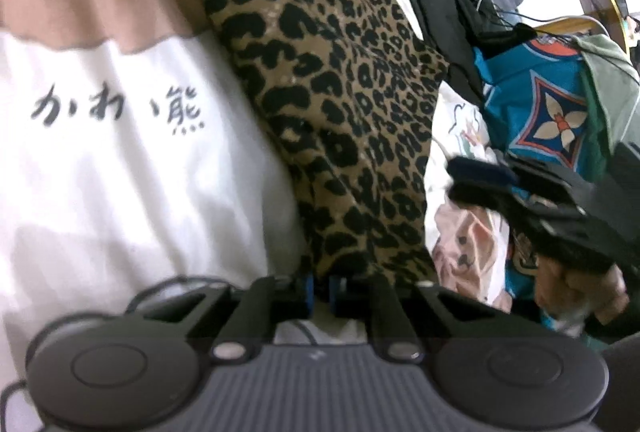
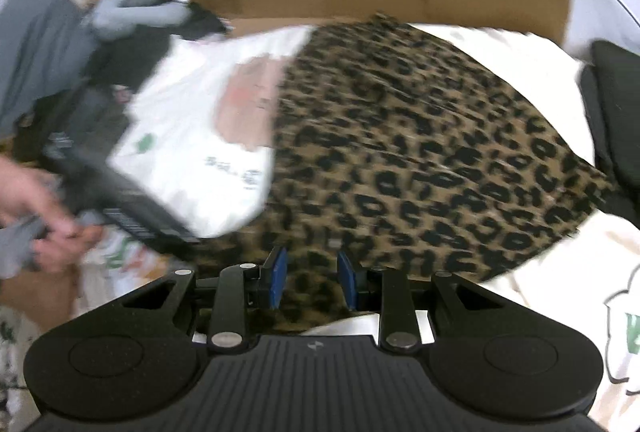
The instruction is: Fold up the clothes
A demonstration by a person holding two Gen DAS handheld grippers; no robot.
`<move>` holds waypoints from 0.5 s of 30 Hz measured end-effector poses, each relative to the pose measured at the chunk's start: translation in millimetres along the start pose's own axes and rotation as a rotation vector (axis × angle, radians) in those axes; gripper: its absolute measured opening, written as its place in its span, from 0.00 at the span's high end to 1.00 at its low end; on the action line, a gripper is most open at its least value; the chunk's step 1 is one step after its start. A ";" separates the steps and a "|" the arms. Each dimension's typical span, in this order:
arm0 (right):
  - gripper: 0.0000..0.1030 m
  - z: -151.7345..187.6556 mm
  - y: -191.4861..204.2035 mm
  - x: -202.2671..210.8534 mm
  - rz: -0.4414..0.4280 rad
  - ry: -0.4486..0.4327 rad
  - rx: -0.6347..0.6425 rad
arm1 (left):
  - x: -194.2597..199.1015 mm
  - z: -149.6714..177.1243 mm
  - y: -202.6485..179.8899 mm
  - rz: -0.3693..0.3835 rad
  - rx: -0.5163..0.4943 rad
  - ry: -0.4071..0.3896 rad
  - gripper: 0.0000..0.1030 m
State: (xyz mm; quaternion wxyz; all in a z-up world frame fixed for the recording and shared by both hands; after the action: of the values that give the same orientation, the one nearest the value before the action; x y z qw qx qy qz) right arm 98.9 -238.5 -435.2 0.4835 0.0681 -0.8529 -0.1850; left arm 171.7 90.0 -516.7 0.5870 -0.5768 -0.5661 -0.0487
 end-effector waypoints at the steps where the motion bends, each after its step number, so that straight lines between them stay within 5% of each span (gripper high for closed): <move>1: 0.66 -1.2 -7.7 -6.2 0.018 -0.001 -0.011 | 0.9 1.4 -0.2 0.002 -0.002 0.003 0.94; 12: 0.67 -3.1 -53.4 -50.1 0.135 -0.001 -0.061 | 7.1 8.3 -0.4 0.054 0.039 0.004 0.95; 15: 0.67 -3.2 -52.6 -52.0 0.140 -0.001 -0.060 | 1.5 8.1 4.8 0.053 0.072 -0.006 0.79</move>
State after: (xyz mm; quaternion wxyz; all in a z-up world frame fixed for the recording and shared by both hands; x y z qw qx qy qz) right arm 125.6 -272.5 -495.3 0.4964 -0.0063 -0.8499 -0.1765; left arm 170.7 98.4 -521.1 0.6065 -0.5704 -0.5538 -0.0111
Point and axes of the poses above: each gripper's, at about its wrist camera, not at the fingertips, and x roughly against the way its jaws point, y to its left, z to its underside, the point moved 10 cm from there along -x, roughly the way its jaws point, and after that the axes turned 15 degrees about -x, right-handed, at the moved point
